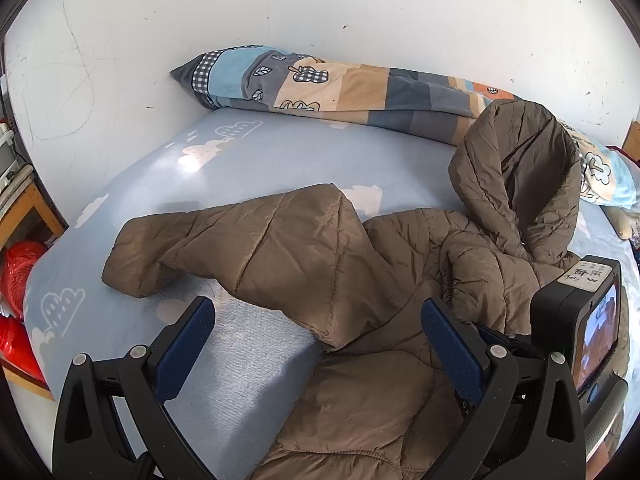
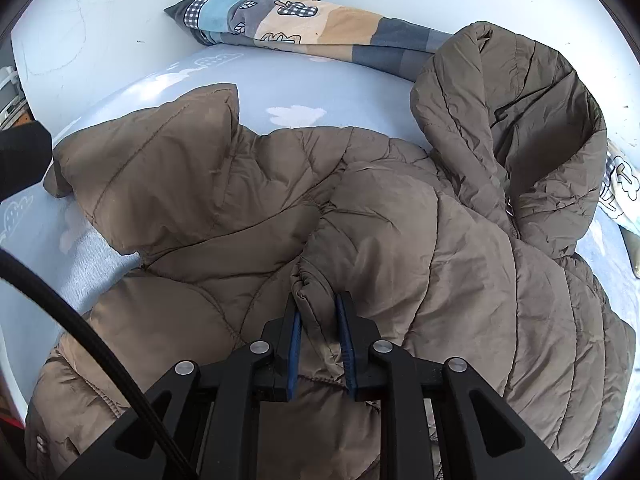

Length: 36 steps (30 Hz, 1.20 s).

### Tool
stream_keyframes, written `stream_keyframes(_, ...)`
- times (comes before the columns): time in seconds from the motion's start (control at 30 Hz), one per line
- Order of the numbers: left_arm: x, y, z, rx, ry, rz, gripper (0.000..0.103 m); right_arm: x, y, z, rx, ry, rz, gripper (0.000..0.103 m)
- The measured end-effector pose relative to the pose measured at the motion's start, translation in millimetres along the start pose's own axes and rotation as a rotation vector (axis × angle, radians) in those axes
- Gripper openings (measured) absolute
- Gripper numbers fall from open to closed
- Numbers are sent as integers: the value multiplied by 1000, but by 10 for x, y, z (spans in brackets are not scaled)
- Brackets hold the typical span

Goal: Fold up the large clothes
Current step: 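Lay the sleeve onto the jacket front and open the right tool, then reach the left tool to the other sleeve cuff and close on it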

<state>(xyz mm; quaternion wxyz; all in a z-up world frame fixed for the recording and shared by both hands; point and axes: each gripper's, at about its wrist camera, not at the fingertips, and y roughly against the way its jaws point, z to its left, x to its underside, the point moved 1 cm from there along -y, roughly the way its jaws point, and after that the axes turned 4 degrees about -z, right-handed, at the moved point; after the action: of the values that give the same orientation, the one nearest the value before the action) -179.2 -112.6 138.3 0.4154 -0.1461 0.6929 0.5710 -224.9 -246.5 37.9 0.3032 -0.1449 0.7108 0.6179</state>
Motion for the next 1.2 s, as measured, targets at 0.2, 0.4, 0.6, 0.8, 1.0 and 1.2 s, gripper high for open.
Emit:
stream_keyframes(0.2,-15,-42,28,11,9,9,103,-46,157,-11,-50,-4,4,37)
stream_keyframes(0.4,-92,-75,275,5,71,18,103,-158,860,-412,-106,-120,-114,44)
stream_keyframes(0.6,-134,-158,613,-15,151,48,103,155,1550,-1628,126,-370,-170,44)
stream_keyframes(0.8,-131,-187,669,-10,157,67,103,913,1583,-2721,297,-684,-52,42)
stream_keyframes(1.0,-133,-245,705,-20,170,88,103,1101,897,-2536,335,-550,170,28)
stream_keyframes(1.2,-122,-374,926,-40,196,127,103,1056,609,-2359,435,-447,268,26)
